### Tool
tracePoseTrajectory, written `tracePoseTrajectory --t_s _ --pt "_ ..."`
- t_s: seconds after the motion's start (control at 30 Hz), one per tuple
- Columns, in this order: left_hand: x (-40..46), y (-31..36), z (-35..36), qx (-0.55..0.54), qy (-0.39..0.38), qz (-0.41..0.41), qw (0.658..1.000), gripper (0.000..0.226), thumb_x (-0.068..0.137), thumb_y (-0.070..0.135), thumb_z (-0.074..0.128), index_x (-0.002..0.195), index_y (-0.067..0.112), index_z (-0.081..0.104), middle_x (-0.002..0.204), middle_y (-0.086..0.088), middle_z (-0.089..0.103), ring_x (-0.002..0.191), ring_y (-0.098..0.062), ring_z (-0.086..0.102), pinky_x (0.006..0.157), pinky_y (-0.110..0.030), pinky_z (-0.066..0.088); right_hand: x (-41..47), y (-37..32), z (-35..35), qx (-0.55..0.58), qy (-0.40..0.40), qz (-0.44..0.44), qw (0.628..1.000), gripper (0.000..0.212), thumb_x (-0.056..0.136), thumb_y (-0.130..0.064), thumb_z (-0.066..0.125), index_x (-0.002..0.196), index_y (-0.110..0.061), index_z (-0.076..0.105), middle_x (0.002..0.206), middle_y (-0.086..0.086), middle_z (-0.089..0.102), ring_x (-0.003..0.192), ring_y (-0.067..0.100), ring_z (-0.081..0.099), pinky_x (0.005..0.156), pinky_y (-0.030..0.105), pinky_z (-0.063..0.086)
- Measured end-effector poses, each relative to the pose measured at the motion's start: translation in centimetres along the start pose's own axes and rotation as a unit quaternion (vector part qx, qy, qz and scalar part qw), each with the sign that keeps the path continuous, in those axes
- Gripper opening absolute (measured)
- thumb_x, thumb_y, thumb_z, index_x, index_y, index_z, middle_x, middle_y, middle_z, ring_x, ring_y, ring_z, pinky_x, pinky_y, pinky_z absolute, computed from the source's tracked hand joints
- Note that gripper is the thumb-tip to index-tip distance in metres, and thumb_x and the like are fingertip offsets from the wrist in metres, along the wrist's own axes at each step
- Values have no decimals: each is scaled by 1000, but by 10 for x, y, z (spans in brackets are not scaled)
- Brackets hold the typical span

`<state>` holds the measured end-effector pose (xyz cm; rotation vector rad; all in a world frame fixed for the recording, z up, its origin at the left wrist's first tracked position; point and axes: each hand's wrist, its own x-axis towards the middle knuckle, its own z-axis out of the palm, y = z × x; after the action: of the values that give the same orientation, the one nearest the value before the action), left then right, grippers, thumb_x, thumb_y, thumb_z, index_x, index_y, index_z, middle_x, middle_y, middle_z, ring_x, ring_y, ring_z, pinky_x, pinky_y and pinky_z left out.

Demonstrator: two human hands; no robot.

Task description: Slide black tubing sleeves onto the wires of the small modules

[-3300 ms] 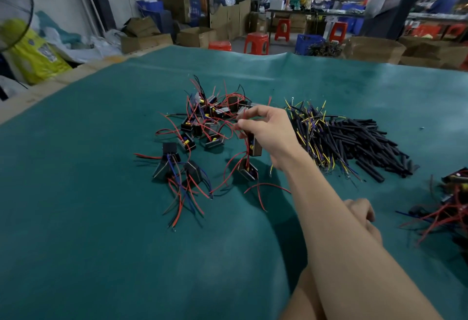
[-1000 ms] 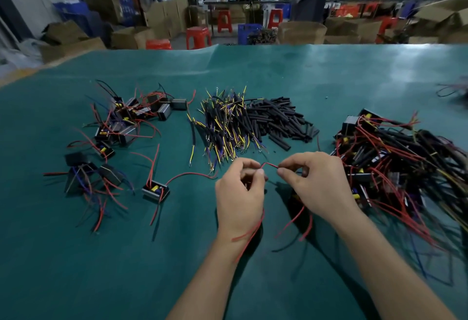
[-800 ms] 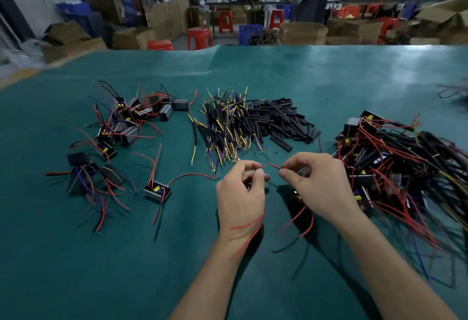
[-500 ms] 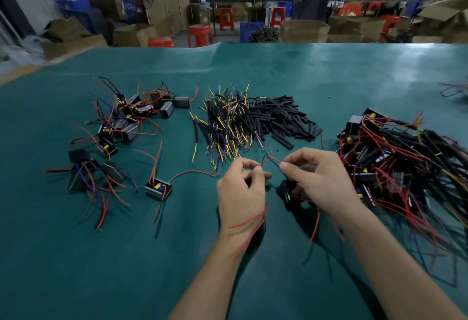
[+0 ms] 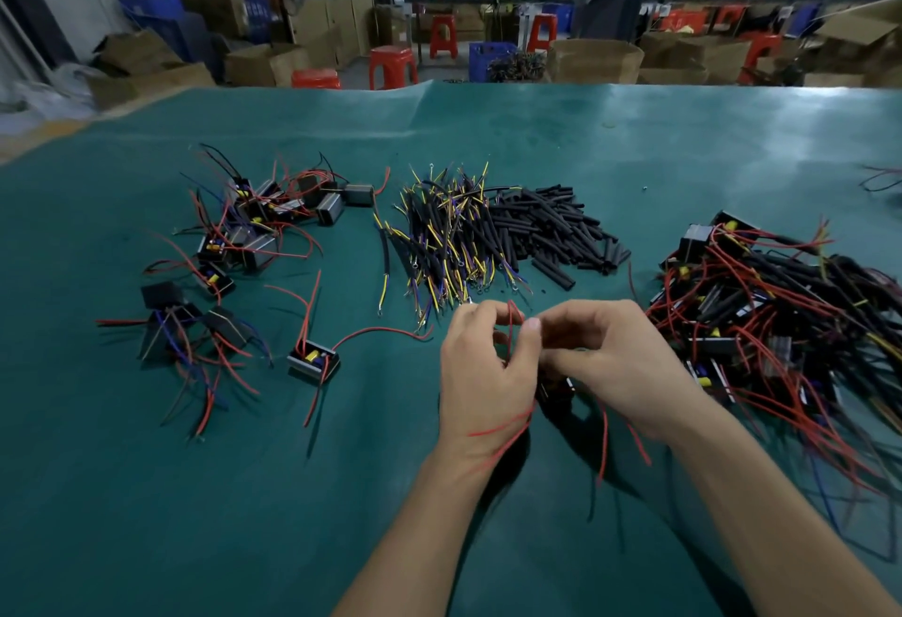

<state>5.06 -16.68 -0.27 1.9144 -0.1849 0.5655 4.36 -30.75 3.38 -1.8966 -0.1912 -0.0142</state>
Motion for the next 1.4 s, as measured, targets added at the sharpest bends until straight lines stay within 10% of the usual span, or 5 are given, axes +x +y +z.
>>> tracePoseTrajectory --t_s 0.2,0.53,0.8,1.0,1.4 --pt "0 -1 0 -24 3 -6 1000 4 83 22 74 86 20 74 87 2 60 80 -10 60 78 -23 48 1 6 -4 -158 47 -8 986 7 79 -25 84 74 -24 80 38 -15 47 36 5 35 44 11 27" --pt "-1 -5 0 1 -45 -20 999 24 97 20 61 76 9 56 65 -5 57 67 -27 50 66 -45 44 -2 2 2 -58 8 45 997 10 83 -13 79 83 -22 83 78 5 78 80 31 76 84 51 60" --pt "-3 -4 1 -62 -85 -40 994 22 95 28 53 80 13 56 71 3 68 73 -20 69 67 -44 56 41 -12 -21 -233 126 20 964 21 81 -10 73 70 -28 74 65 -11 72 62 0 66 69 18 54" --pt "-1 -5 4 -95 -88 -37 991 21 91 31 55 88 18 71 64 7 61 61 -16 57 63 -38 51 103 -2 -21 -368 136 110 913 12 86 -29 76 92 -19 72 101 12 73 106 33 65 90 34 51" --pt "-2 0 1 -82 -114 -62 988 37 93 37 43 97 19 76 93 4 72 98 -21 64 90 -44 51 94 5 -21 -207 156 126 957 10 87 -16 80 87 -16 70 81 2 66 75 17 58 70 26 45"
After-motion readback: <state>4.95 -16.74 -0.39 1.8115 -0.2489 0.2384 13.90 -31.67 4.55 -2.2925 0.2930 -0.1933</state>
